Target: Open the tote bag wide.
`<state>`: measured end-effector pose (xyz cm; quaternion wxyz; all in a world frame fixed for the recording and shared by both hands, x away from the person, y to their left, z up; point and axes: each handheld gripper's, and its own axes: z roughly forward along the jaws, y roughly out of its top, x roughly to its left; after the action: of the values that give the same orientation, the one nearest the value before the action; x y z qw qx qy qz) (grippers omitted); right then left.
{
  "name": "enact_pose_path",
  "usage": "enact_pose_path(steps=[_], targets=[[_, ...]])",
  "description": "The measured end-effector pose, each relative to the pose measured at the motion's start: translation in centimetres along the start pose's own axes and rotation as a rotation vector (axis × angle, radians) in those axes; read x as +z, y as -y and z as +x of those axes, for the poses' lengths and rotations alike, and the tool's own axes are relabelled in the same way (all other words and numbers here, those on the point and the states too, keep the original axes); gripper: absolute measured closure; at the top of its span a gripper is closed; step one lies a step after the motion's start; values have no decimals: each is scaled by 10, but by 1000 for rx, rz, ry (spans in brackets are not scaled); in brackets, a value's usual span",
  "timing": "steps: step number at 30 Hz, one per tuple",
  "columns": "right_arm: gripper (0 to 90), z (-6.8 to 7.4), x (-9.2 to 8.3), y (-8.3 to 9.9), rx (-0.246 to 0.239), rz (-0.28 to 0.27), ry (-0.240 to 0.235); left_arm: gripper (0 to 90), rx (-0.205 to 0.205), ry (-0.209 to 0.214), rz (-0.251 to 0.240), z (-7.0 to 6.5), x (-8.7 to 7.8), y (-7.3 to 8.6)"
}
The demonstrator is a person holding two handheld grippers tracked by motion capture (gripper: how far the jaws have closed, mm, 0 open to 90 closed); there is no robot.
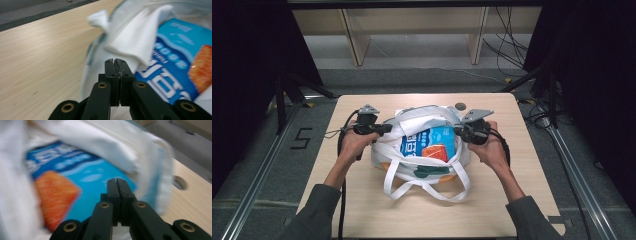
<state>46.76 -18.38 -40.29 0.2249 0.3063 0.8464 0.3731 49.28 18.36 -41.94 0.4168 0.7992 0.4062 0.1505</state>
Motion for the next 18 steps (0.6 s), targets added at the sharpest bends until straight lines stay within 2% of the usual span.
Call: enact_pose_path(steps=[1,2,3,4,5,6,7,9,10,11,12,13,14,16,17,18], targets=[[900,-7,6,4,22,38,16,885,-13,-12,5,4,2,4],[900,-17,23,18,37,108,68,892,-26,-18,19,11,7,11],[900,-17,23,18,37,108,68,893,-26,-18,19,11,7,11],[900,-21,28,25,37,133,77,893,-38,-9,35,16,13,17],[900,-27,39,41,77,167,59,894,-48,2,40,18,16,20],[900,-28,44,49,97,172,41,895,-76,4,30,22,21,24],[900,-26,52,60,167,167,20,896,-85,3,35,22,25,25],[900,-23,59,65,121,167,46,896,-65,-7,54,22,26,22],[900,-21,56,58,97,211,59,896,-55,-28,65,19,24,20],[900,-21,56,58,97,211,59,895,-55,-28,65,19,24,20],[900,-21,45,49,92,213,67,893,-45,-39,55,12,19,18],[900,-21,45,49,92,213,67,883,-45,-39,55,12,19,18],[900,-20,37,44,85,168,72,883,-36,-17,40,7,13,16],[900,-10,17,30,101,75,10,875,-13,8,20,-5,9,13],[900,1,7,20,81,15,-57,873,12,17,27,-10,8,12],[900,8,5,16,57,-8,-95,871,30,55,27,-22,9,11]])
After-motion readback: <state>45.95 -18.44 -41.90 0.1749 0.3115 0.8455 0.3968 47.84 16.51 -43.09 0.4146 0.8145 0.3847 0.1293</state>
